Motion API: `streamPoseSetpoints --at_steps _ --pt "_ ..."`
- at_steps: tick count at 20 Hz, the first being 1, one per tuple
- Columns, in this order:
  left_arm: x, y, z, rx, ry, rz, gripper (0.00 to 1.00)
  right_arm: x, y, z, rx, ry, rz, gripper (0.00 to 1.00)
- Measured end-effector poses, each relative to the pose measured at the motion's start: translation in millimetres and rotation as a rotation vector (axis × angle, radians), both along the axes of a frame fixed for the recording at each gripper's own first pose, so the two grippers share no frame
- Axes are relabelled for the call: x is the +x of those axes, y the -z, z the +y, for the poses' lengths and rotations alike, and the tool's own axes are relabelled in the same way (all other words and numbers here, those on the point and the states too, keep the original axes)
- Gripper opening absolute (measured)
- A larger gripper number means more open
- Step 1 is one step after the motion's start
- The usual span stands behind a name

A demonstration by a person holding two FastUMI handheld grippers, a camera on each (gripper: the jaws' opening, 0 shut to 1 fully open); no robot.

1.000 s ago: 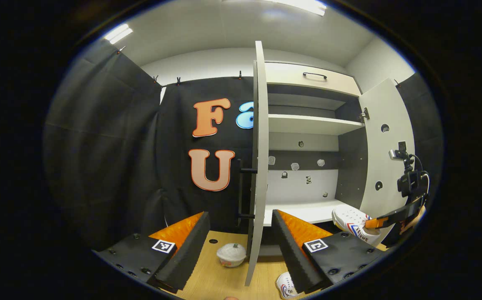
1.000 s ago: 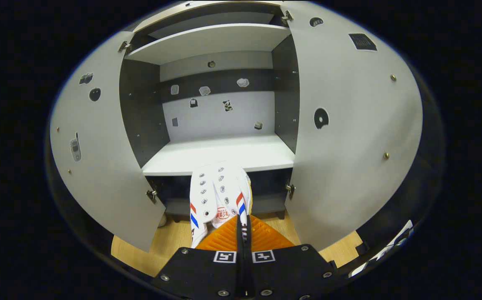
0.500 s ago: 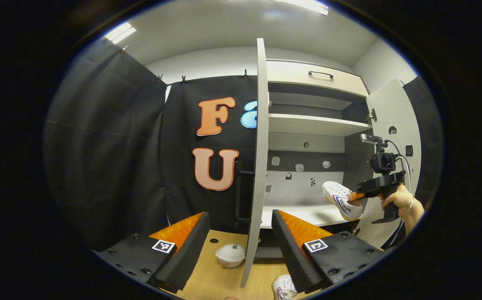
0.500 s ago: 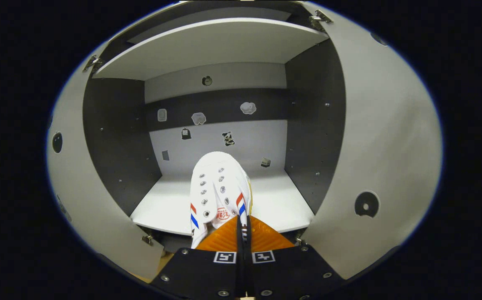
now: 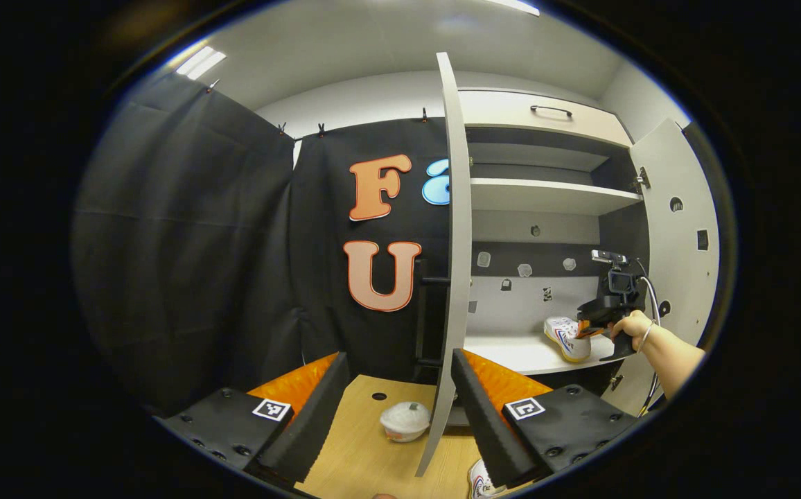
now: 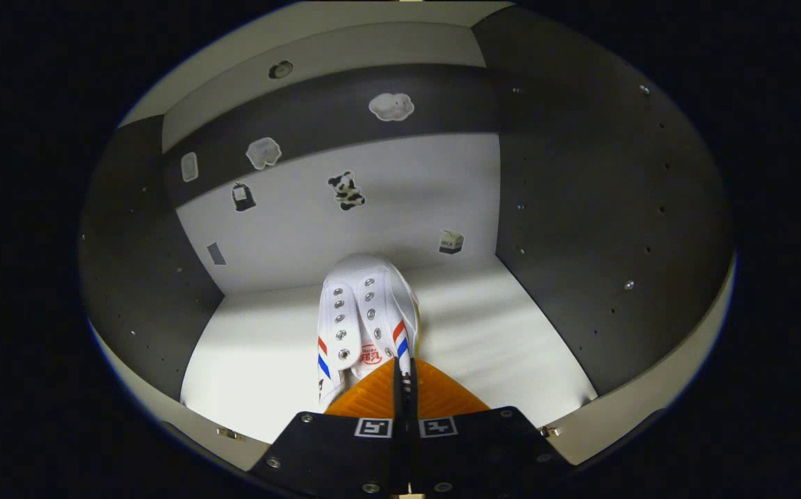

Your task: Grab one shoe with the right hand and put it into the shoe cabinet, grab the other shoe with the left hand and put it into the shoe cabinet; then close the right door with the right hand and the left door with the left hand.

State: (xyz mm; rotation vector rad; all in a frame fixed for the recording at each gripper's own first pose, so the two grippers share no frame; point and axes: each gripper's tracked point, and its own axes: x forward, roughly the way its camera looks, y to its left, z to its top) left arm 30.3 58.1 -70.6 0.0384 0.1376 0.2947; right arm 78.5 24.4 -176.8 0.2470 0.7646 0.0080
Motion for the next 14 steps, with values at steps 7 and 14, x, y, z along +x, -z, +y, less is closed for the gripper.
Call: streamPoseSetpoints --at_steps 7,14 --pt "8 6 -23 -0.006 0.037 0.025 0.96 14 -12 -1 0.007 -0.007 -0.09 0.21" --pt "10 36 -71 -0.046 0.117 0.067 0.97 -68 -70 -14 -0.114 -0.051 -0.309 0.76"
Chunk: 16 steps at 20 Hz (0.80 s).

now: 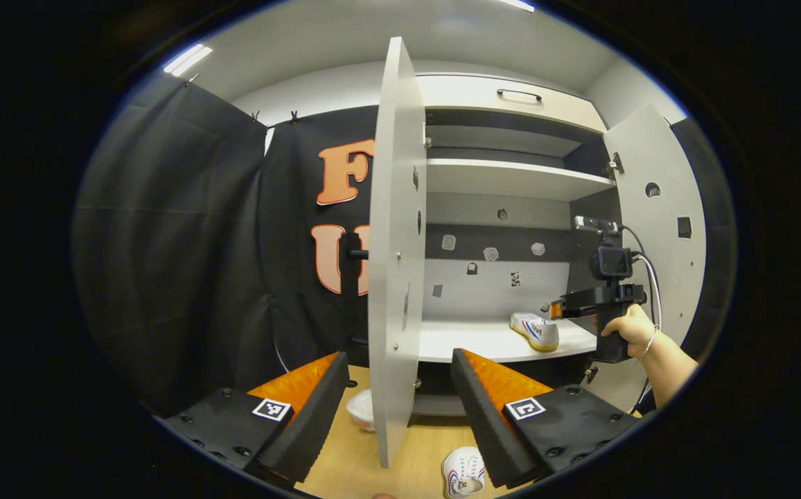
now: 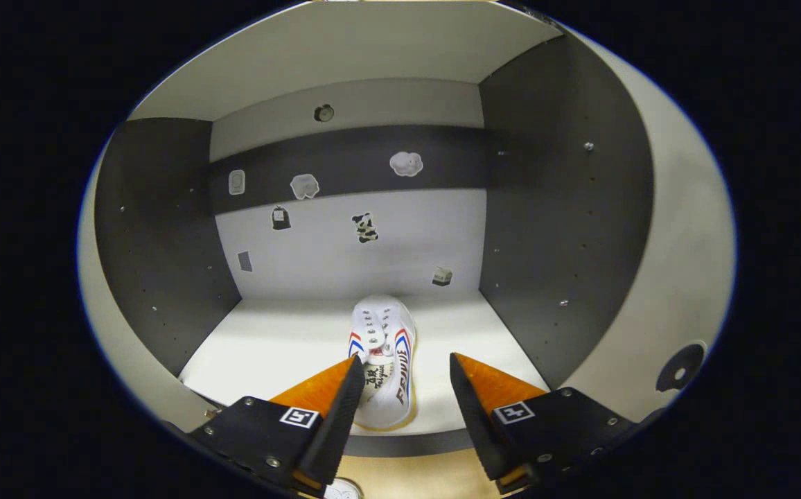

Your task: Grab one shoe with the right hand and put it into the shoe cabinet, grab the other shoe with the left hand and put it into the shoe cabinet; then close the right door with the right hand and the left door with the left hand.

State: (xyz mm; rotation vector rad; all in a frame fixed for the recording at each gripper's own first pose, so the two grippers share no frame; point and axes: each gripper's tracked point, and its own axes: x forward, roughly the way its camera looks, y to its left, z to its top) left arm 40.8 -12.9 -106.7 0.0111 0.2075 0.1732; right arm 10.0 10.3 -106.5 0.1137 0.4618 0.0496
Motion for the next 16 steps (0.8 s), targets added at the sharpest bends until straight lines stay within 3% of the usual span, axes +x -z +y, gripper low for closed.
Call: streamPoseSetpoints --at_steps 3,8,12,16 --pt "-1 20 -21 -0.023 0.025 0.022 0.97 -46 -17 4 0.015 -0.034 -0.078 0.92" --pt "-3 66 -48 -0.068 0.067 0.065 0.95 -106 -28 0 0.03 -0.095 -0.125 0.92" --pt "-6 125 -56 -0.099 0.068 0.171 0.97 -140 -35 -12 0.053 -0.105 -0.15 0.92" --pt "-7 183 -53 -0.047 0.083 0.272 0.97 -163 -27 -20 0.067 -0.136 -0.138 0.93"
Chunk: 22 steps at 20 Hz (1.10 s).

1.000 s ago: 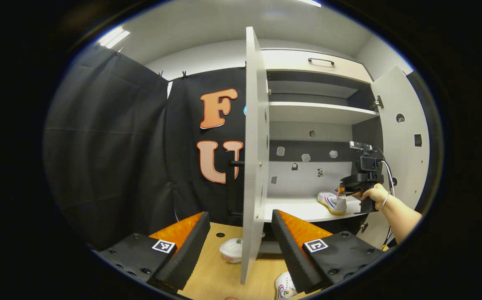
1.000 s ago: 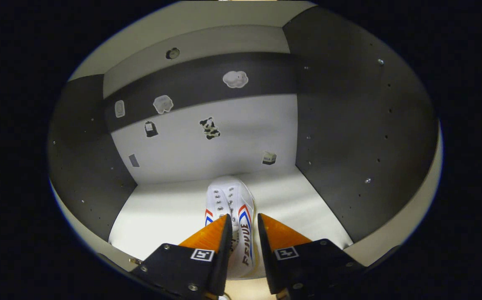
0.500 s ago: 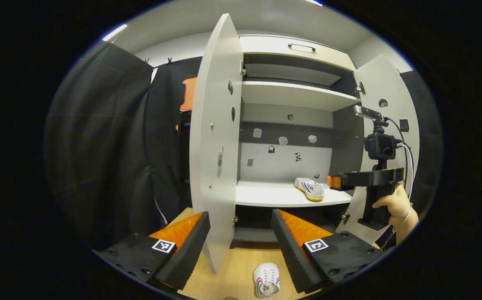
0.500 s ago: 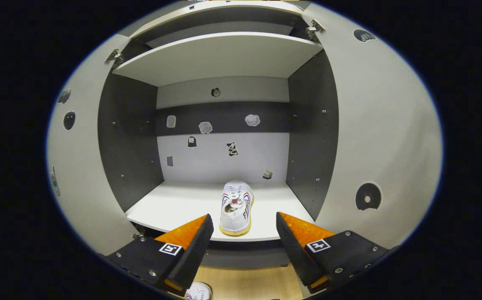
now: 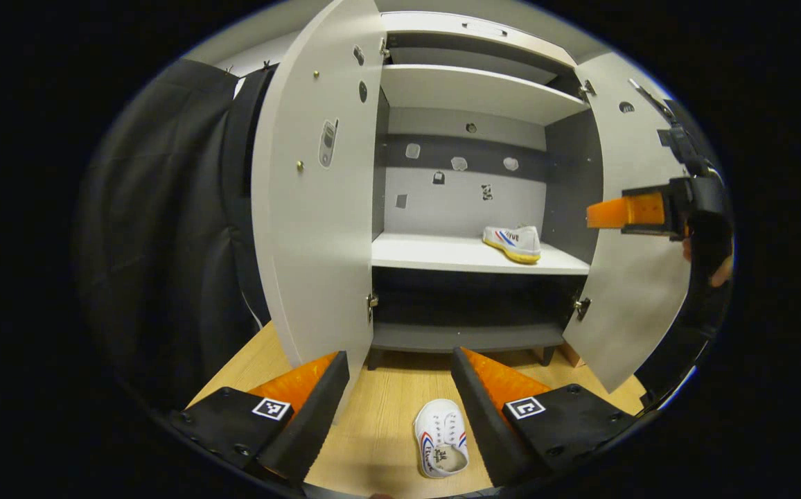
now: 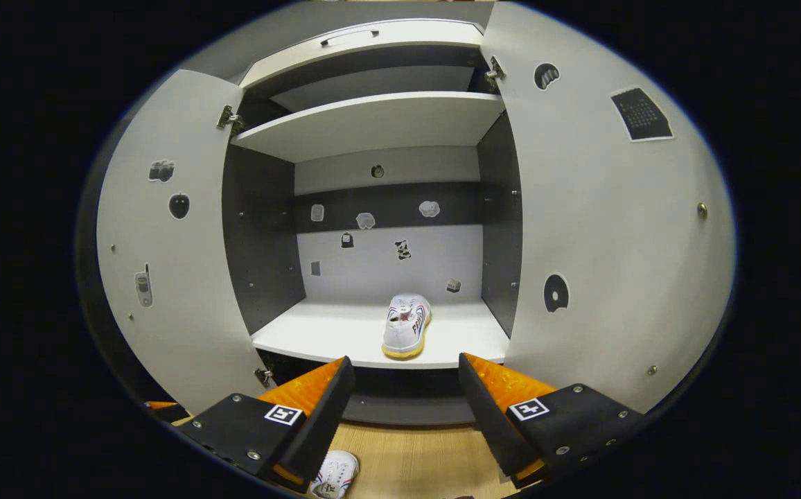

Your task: Grab one shoe with the right hand and put it into the shoe cabinet, grab the other shoe with the left hand and put it into the shoe cabinet; then close the right door with the right hand and the left door with the left hand.

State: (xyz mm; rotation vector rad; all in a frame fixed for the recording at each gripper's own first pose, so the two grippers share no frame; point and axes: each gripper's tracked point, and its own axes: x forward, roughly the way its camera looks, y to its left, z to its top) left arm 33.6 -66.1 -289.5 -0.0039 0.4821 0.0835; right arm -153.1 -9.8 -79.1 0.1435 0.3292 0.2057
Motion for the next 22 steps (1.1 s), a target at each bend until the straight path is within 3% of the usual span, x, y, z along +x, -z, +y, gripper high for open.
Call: streamPoseSetpoints --at_steps 5,9,14,22 --pt "-13 80 -23 -0.058 0.052 0.18 0.97 -21 9 -26 -0.09 0.048 -0.044 0.93" --pt "-22 145 -38 -0.074 0.105 0.294 0.97 -35 9 -34 -0.082 0.071 -0.064 0.93" --pt "-35 222 -42 -0.08 0.103 0.464 0.99 -48 5 -39 -0.13 0.069 -0.096 0.93" --pt "-47 278 -40 -0.094 0.111 0.603 0.98 -57 17 -34 -0.132 0.049 -0.074 0.93"
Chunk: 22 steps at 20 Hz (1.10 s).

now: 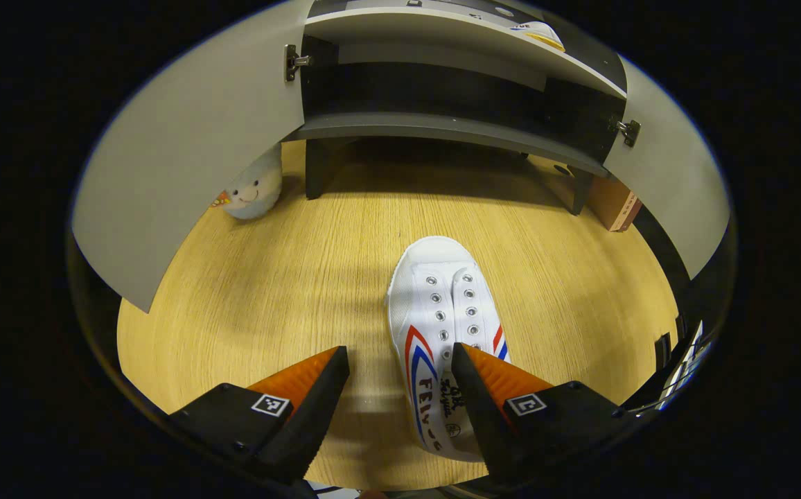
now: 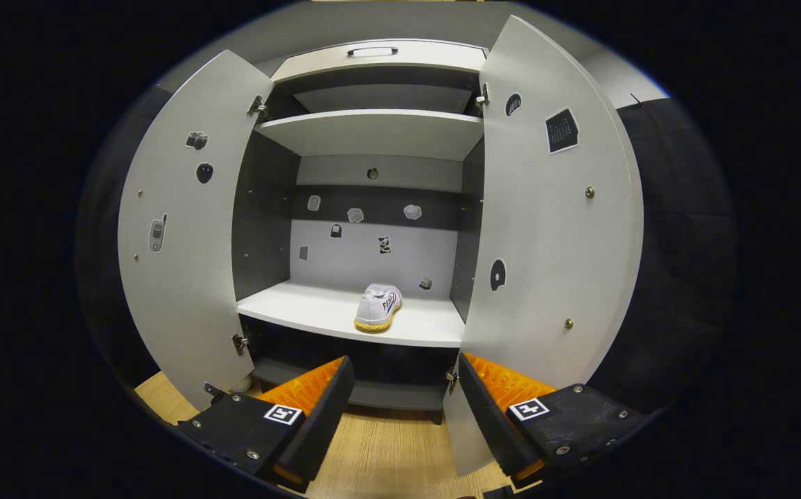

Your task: Grab one shoe with the right hand and put it into the shoe cabinet, grab the other shoe with the left hand and put it into the shoe cabinet; then close the right door with the right hand and the left door with the left hand.

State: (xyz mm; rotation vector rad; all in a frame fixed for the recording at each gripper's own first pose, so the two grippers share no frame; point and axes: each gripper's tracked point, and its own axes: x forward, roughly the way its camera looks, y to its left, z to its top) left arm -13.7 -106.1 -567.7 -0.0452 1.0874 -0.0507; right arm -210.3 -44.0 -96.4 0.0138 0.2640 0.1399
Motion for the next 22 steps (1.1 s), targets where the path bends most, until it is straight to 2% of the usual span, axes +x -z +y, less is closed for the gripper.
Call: streamPoseSetpoints --at_steps 1,4,8,9,11,13,14,16,19,22 --pt "-3 5 -1 -0.008 0.0 0.015 1.0 0 2 0 0.003 -0.001 0.004 0.93" --pt "-4 11 -7 -0.057 -0.017 0.047 0.96 0 5 -4 0.006 0.007 0.011 0.93" --pt "-7 15 -20 -0.119 -0.011 0.079 0.7 1 12 -6 0.004 0.006 0.031 0.93" --pt "-8 15 -20 -0.109 -0.018 0.091 0.58 0 11 -6 0.007 0.008 0.031 0.93" --pt "-8 16 -17 -0.105 -0.02 0.125 0.53 0 10 -7 0.013 0.011 0.03 0.93" --pt "-6 16 -12 -0.101 -0.047 0.147 0.33 -1 8 -8 0.009 0.013 0.024 0.93" --pt "-5 14 -11 -0.115 -0.072 0.137 0.31 -1 6 -8 0.006 0.015 0.018 0.93" --pt "-6 14 -9 -0.095 -0.088 0.142 0.08 -2 4 -8 0.003 0.014 0.012 0.93" --pt "-1 1 -6 -0.043 -0.05 0.131 0.07 -1 0 -8 0.005 0.017 0.006 0.93" --pt "10 -17 -3 -0.099 -0.058 0.111 0.07 0 -3 -9 0.01 0.021 -0.003 0.93"
